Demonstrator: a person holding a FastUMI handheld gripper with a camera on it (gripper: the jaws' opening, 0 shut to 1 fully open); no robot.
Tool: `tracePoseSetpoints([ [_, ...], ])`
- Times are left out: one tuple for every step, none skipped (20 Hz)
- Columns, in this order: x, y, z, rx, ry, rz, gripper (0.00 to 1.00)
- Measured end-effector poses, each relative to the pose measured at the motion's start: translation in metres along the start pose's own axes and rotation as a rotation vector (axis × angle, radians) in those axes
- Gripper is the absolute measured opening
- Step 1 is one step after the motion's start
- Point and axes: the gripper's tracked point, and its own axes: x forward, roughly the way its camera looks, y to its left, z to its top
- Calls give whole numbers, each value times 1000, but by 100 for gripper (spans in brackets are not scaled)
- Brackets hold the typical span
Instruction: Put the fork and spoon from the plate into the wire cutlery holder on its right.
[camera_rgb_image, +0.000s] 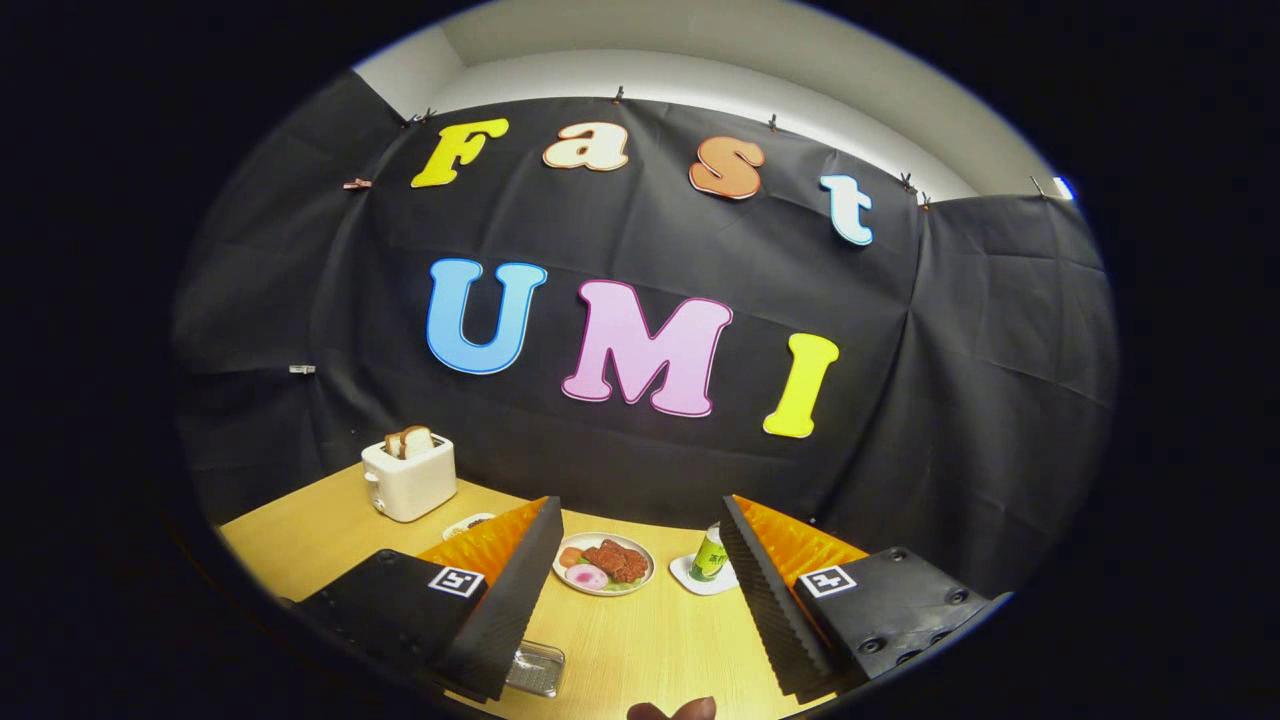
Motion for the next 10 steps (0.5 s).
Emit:
tracePoseSetpoints([
  [-1,-2,-1,-1,1,-11,98],
  [0,-3,-3,-3,5,-20,98],
  [0,-3,-5,-6,11,-27,98],
  [1,-3,-6,-7,15,-33,98],
  [2,-3,-7,-5,18,-40,98],
  [2,-2,-7,0,22,-44,98],
  [3,1,-7,7,26,-44,98],
  [3,5,-6,9,25,-43,98],
  [3,10,-6,10,28,-36,98],
  [3,20,-6,15,37,-16,98],
])
